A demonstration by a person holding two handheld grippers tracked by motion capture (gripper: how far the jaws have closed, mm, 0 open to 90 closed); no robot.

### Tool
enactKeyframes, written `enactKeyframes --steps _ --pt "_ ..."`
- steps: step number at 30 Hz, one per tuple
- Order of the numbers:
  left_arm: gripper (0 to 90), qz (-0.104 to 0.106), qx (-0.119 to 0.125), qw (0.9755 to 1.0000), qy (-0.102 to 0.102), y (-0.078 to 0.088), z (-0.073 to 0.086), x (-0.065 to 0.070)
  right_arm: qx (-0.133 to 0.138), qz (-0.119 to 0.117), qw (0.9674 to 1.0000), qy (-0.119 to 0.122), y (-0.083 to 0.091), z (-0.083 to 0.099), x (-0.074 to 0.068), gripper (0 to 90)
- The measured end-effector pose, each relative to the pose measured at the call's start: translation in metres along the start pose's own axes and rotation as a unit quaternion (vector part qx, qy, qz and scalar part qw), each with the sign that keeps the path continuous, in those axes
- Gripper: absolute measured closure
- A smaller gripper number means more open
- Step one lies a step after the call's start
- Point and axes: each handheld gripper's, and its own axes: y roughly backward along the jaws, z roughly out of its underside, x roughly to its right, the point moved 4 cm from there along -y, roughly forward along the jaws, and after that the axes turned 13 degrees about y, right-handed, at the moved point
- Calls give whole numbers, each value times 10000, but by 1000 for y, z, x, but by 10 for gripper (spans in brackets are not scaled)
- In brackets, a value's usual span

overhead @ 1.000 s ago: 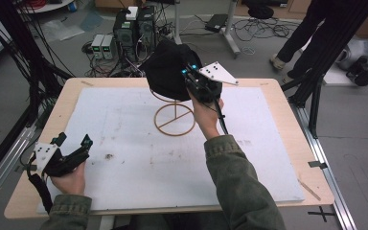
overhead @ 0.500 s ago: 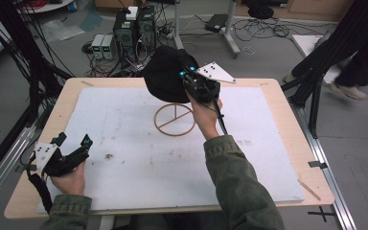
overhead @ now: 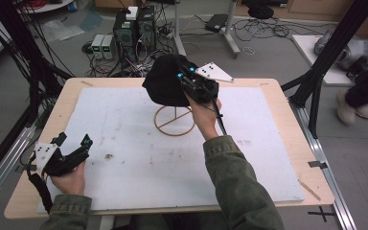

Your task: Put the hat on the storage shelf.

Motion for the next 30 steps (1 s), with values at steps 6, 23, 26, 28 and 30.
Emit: enactKeyframes --steps 6,23,26,28,30 --pt "155 -1 -3 10000 7 0 0 0 -81 -41 9999 -72 -1 2 2 671" --pt "155 10 -19 10000 -22 0 0 1 -10 386 9992 42 7 -3 9 227" --pt "155 20 -11 10000 -17 0 0 1 -36 453 9990 52 9 -2 9 186" --pt "155 17 -14 10000 -21 0 0 1 -32 530 9986 69 11 -1 10 173" --pt "155 19 -16 10000 -17 0 0 1 -62 581 9983 68 13 -1 12 146"
